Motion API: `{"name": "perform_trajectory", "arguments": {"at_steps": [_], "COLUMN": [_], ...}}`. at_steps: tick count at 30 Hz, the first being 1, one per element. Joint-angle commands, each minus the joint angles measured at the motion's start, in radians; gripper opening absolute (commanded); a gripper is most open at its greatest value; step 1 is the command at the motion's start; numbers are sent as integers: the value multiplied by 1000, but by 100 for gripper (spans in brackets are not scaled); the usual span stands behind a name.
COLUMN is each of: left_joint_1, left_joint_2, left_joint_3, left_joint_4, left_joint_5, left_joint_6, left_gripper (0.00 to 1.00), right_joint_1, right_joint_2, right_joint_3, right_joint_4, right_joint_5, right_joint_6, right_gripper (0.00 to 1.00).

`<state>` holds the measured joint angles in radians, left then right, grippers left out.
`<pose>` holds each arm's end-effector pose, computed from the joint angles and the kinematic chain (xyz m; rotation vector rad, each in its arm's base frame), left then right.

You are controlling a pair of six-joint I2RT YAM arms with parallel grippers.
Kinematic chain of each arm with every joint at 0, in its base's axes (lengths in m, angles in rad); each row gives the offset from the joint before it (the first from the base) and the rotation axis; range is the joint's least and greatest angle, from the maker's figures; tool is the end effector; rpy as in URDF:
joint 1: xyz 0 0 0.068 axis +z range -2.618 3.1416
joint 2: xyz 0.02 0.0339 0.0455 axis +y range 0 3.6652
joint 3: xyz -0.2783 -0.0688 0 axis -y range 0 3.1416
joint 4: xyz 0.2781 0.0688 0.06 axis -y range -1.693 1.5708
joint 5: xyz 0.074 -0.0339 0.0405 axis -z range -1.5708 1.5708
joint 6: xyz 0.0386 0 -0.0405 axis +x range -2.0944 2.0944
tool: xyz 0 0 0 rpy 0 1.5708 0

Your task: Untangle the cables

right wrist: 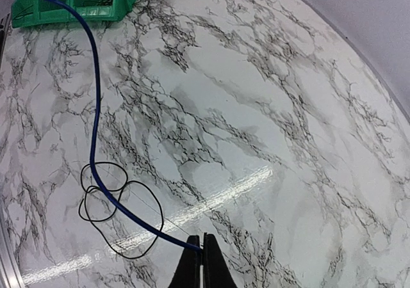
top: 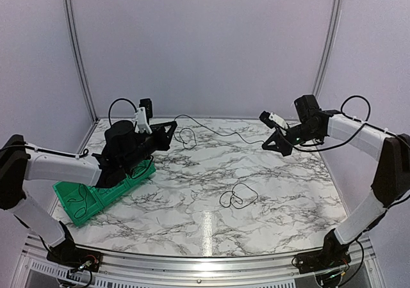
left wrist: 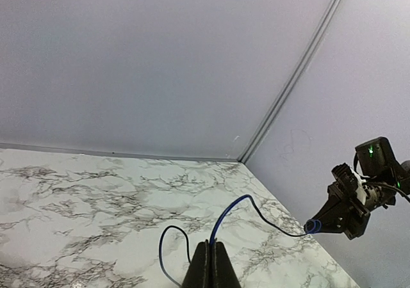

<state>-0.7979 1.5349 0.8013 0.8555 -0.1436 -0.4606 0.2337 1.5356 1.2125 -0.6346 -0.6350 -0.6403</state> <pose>0.2610 -0.2597 0.2636 0.1327 1.5118 -0.9180 0.3385 0.1041 0.2743 -1.2194 2.0313 0.6078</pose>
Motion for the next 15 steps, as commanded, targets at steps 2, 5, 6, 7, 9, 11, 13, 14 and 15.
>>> {"name": "perform_trajectory", "arguments": {"at_steps": [2, 5, 6, 7, 9, 11, 13, 14, 15], "left_joint_1": [25, 29, 29, 31, 32, 33, 33, 34, 35], "left_joint_2": [-97, -138, -149, -157, -169, -177, -183, -183, -182], "left_joint_3": [-49, -69, -75, -82, -88, -98, -105, -106, -105], "left_joint_4": [-33, -44, -44, -44, -44, -44, -44, -44, -44], "left_joint_5": [-183, -227, -237, -241, -240, -251, -260, -259, -254], "left_joint_6": [24, 32, 35, 37, 38, 32, 24, 24, 23], "left_gripper": [0, 0, 0, 0, 0, 0, 0, 0, 0], "right_joint_1": [-23, -23, -24, -24, -25, -23, -23, -23, -24], "right_joint_2": [40, 51, 56, 60, 71, 88, 102, 105, 107], "right_joint_3": [5, 5, 8, 9, 15, 23, 29, 33, 36], "right_joint_4": [48, 74, 82, 88, 92, 86, 77, 67, 58], "right_joint_5": [95, 124, 132, 139, 149, 154, 153, 142, 129], "right_joint_6": [78, 105, 116, 123, 139, 150, 150, 146, 141], "right_gripper": [0, 0, 0, 0, 0, 0, 0, 2, 8]}}
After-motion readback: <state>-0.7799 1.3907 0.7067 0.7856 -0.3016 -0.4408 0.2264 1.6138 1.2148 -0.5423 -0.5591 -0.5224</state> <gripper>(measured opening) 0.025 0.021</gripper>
